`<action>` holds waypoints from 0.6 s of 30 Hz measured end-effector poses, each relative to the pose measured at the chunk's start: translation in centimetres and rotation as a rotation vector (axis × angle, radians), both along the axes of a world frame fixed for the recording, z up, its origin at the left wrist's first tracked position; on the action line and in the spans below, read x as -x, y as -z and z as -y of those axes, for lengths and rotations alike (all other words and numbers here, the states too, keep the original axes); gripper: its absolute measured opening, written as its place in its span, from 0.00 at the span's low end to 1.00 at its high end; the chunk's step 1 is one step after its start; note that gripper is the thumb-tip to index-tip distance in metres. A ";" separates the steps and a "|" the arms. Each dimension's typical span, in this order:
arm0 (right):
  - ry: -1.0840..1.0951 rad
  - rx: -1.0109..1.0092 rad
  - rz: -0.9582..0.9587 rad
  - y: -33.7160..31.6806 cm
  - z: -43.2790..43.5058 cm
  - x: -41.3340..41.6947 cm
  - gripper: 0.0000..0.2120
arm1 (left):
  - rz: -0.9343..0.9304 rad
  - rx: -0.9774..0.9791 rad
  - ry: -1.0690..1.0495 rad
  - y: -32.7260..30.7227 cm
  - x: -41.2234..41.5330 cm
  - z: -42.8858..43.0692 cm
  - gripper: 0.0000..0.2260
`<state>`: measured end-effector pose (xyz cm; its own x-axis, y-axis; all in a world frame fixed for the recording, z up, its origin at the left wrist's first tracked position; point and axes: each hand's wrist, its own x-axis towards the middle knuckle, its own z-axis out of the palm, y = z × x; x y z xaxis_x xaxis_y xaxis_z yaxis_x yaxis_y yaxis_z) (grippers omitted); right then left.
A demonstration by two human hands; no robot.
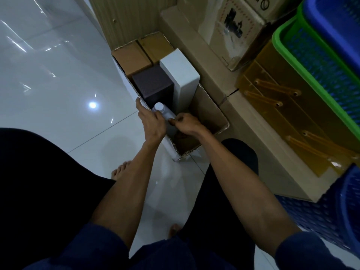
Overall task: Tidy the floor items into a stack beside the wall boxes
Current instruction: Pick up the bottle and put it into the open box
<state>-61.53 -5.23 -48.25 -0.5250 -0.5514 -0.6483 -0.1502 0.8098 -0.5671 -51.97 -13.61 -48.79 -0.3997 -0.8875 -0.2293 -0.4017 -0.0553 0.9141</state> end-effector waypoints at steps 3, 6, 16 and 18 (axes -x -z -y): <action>0.113 -0.040 0.156 -0.1 0.3 -0.4 0.28 | -0.011 -0.018 0.015 0.3 -0.1 -0.1 0.31; 0.087 -0.046 0.181 0.3 0.4 -1.0 0.23 | -0.052 -0.003 0.044 0.7 -0.1 -0.1 0.32; 0.192 0.015 0.323 -0.6 0.2 -1.5 0.34 | 0.047 -0.010 0.110 0.7 0.1 0.3 0.34; 0.106 -0.016 0.227 -0.6 0.3 -1.8 0.30 | 0.104 -0.016 0.131 0.2 0.3 0.3 0.36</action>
